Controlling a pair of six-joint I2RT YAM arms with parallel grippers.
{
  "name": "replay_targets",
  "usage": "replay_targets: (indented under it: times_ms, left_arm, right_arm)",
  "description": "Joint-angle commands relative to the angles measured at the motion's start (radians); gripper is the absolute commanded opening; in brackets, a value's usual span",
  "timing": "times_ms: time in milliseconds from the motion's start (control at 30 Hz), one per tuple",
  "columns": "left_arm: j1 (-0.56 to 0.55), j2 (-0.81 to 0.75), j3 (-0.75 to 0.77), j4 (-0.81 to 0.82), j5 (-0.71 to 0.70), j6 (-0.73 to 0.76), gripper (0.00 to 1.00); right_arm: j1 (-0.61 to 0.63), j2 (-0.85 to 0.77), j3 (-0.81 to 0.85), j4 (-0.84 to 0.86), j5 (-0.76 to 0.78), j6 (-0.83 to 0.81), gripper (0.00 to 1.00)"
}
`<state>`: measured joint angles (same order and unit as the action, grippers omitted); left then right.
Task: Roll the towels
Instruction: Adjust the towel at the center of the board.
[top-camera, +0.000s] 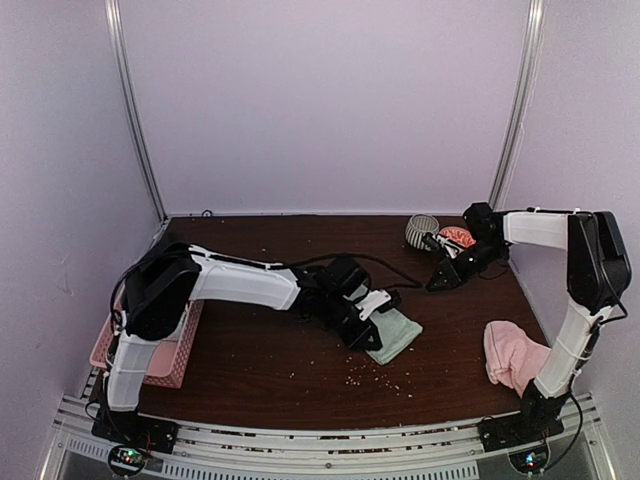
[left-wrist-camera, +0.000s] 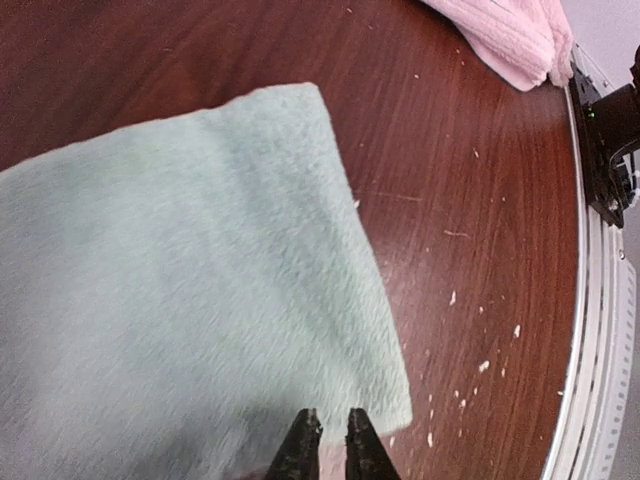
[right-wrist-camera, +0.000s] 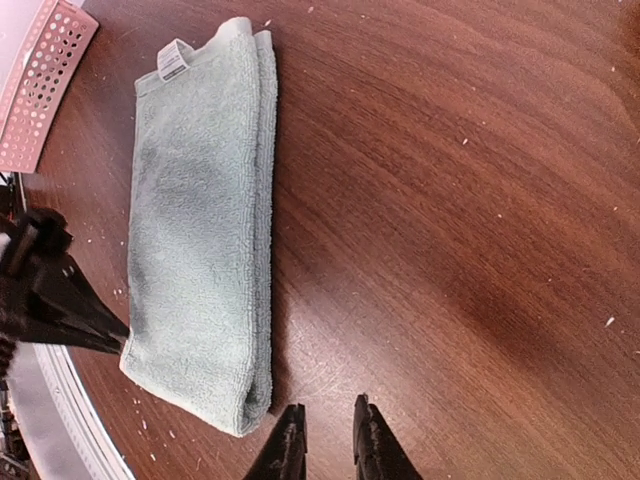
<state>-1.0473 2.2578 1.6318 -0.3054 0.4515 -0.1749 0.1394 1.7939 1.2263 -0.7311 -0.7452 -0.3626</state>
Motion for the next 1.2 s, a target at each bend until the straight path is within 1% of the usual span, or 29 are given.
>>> replay_targets:
  times_ms: [0,100,167,200,267,367,467,567,667,867,933,967,1033,1067,1100,1167]
  left_arm:
    - [0.076,-0.208,-0.136,0.086,-0.137,-0.044,0.13]
    - [0.159,-0.232,-0.179,0.119,-0.211,-0.127,0.13]
    - [0.201,-0.207,-0.161,0.107,-0.240,-0.166,0.08]
    - [0.216,-0.189,-0.144,0.096,-0.245,-0.177,0.04]
    - [0.239,-0.159,-0.107,0.078,-0.239,-0.187,0.00]
    - [0.246,-0.112,-0.054,0.079,-0.206,-0.175,0.00]
    - [0.246,-0.049,0.018,0.055,-0.171,-0.155,0.00]
    - [0.246,0.020,0.082,0.035,-0.171,-0.153,0.00]
    - [0.250,0.129,0.202,-0.031,-0.197,-0.159,0.00]
    - [0.258,0.367,0.576,-0.182,-0.273,-0.130,0.00]
    - [0.269,0.415,0.638,-0.165,-0.254,-0.126,0.00]
    - [0.274,0.427,0.637,-0.124,-0.212,-0.130,0.00]
    - [0.283,0.434,0.620,-0.041,-0.100,-0.153,0.06]
    - [0.287,0.433,0.617,-0.019,-0.068,-0.169,0.09]
    - [0.290,0.423,0.618,-0.021,-0.057,-0.178,0.12]
    - [0.297,0.368,0.596,-0.035,-0.088,-0.187,0.18]
  right_arm:
    - [-0.003,-0.130,0.037,-0.001,0.002,-0.081,0.17]
    - [-0.002,-0.238,-0.027,0.144,0.038,-0.049,0.20]
    - [0.001,-0.297,-0.075,0.259,0.085,-0.020,0.22]
    - [0.003,-0.309,-0.084,0.284,0.100,-0.023,0.22]
    - [0.006,-0.278,-0.052,0.253,0.096,-0.045,0.21]
    - [0.004,-0.213,0.023,0.177,0.073,-0.047,0.18]
    - [0.005,-0.198,0.018,0.203,0.048,-0.024,0.18]
    - [0.006,-0.207,0.007,0.219,0.060,-0.025,0.18]
    - [0.006,-0.210,-0.005,0.218,0.056,-0.030,0.18]
    - [0.006,-0.229,-0.014,0.232,0.080,-0.004,0.19]
    - [0.006,-0.249,-0.024,0.247,0.088,-0.001,0.20]
    - [0.006,-0.256,-0.027,0.252,0.087,-0.001,0.21]
    - [0.007,-0.260,-0.027,0.251,0.075,0.002,0.21]
    - [0.006,-0.257,-0.023,0.246,0.076,0.008,0.21]
    - [0.006,-0.256,-0.026,0.258,0.093,0.034,0.20]
    - [0.006,-0.254,-0.045,0.282,0.119,0.066,0.16]
